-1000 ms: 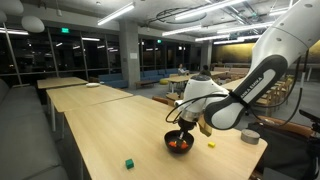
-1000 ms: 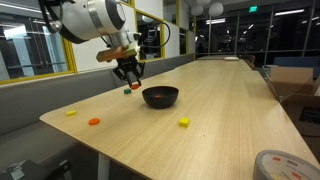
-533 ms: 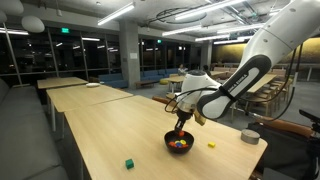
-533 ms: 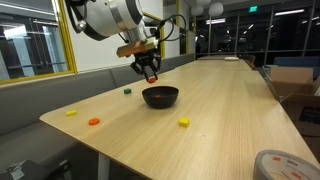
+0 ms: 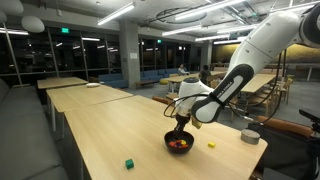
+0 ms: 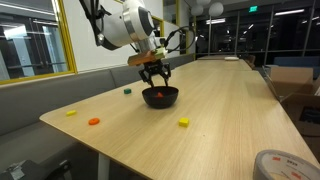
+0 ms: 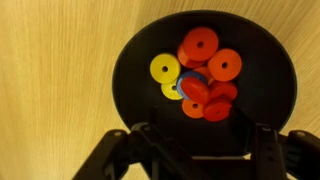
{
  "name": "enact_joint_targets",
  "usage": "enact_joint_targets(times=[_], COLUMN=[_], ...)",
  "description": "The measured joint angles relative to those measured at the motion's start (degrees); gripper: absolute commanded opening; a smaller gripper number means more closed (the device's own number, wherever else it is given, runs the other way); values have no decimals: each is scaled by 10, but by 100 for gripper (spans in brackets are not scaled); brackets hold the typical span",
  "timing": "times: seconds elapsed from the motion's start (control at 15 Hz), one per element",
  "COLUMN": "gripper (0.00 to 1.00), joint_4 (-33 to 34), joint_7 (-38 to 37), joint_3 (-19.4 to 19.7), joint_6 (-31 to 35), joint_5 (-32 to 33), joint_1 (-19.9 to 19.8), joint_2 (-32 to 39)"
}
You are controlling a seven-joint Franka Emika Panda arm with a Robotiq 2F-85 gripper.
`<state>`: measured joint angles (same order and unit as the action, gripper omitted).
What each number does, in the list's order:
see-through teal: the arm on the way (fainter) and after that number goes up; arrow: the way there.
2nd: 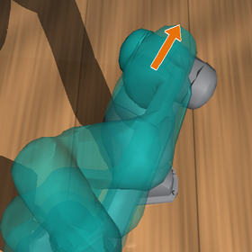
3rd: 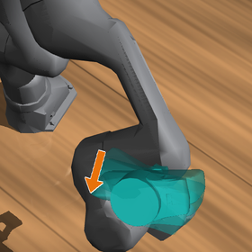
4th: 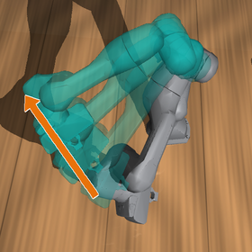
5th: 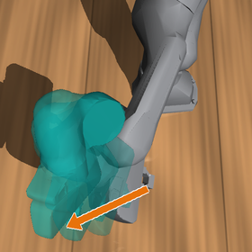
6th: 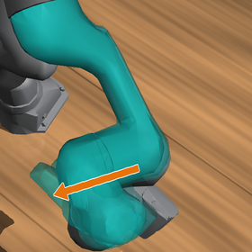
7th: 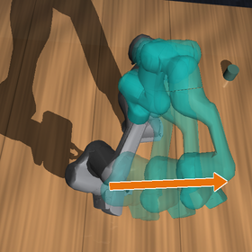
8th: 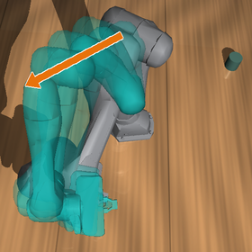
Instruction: Put the rings inside the black bowl
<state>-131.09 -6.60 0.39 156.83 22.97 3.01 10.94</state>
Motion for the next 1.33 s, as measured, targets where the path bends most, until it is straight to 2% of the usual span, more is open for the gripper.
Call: enact_joint_targets(times=[0.27,0.4,0.67,0.87,1.33], gripper=[100,100,100,100,100], joint_4=[-1,-10,-46,-78,-152], joint_7=[0,14,93,136,141], joint_3=[-5,-22,-72,-96,-120], joint_6=[-7,-29,-88,-127,-150], joint_5=[-6,-41,-149,-201,-222], joint_1=[13,18,24,37,75], joint_2=[-4,-15,-52,-80,-120])
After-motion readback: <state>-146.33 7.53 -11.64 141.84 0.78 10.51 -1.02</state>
